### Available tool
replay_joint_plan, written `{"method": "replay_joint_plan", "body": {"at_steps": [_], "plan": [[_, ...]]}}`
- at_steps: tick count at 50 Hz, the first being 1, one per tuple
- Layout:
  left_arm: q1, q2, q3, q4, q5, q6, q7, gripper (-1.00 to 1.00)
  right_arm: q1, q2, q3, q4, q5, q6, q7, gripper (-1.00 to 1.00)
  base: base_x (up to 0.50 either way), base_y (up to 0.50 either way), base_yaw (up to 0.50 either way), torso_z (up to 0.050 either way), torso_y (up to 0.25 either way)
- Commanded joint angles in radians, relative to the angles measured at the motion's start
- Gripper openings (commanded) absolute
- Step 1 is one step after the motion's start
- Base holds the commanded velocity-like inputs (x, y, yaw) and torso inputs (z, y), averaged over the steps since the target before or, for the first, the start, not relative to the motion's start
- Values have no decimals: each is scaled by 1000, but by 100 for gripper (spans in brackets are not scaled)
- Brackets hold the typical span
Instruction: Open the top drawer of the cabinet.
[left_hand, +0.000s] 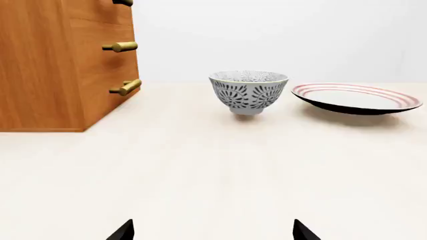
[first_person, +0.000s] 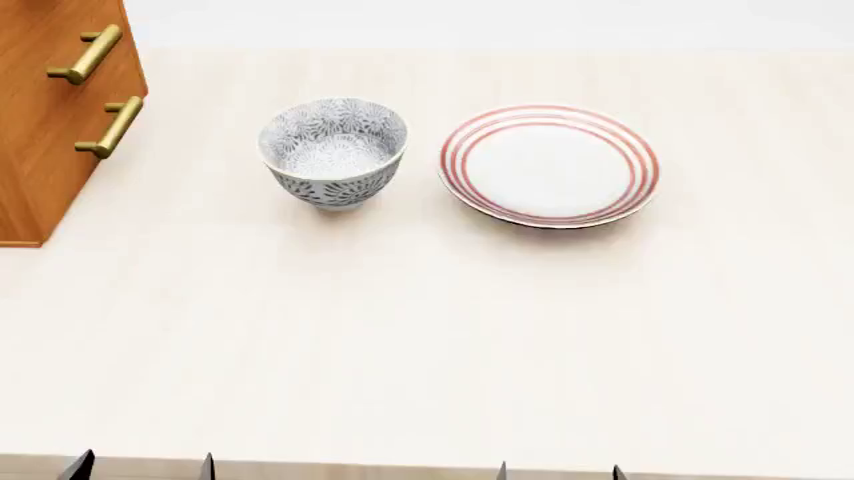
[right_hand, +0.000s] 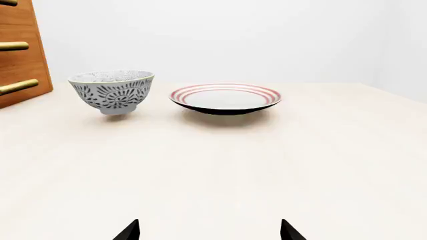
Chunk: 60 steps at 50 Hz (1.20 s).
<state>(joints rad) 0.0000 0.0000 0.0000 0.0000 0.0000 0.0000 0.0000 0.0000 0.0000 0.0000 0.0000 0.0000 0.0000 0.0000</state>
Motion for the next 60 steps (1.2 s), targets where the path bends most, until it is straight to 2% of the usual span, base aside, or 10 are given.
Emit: {"method": "replay_joint_plan", "body": {"at_steps": [1, 18, 19, 43, 60], "plan": [[-5, -16, 19, -19, -14, 10, -18, 100, -3, 16, -21, -5, 14, 0, 20, 100, 0, 0, 0, 0, 0], [-6, -58, 65, -8, -62, -14, -56, 100, 2, 55, -65, -9, 65, 15, 66, 100, 0, 0, 0, 0, 0], [-4, -16, 15, -11, -33, -9, 0, 100, 0, 15, -18, -13, 25, 21, 20, 100, 0, 0, 0, 0, 0], [-14, -67, 74, -9, -91, -33, -57, 100, 7, 67, -78, -12, 81, 25, 82, 100, 0, 0, 0, 0, 0], [-15, -86, 96, -4, -111, -43, -83, 100, 5, 87, -103, -19, 99, 25, 105, 100, 0, 0, 0, 49, 0]]}}
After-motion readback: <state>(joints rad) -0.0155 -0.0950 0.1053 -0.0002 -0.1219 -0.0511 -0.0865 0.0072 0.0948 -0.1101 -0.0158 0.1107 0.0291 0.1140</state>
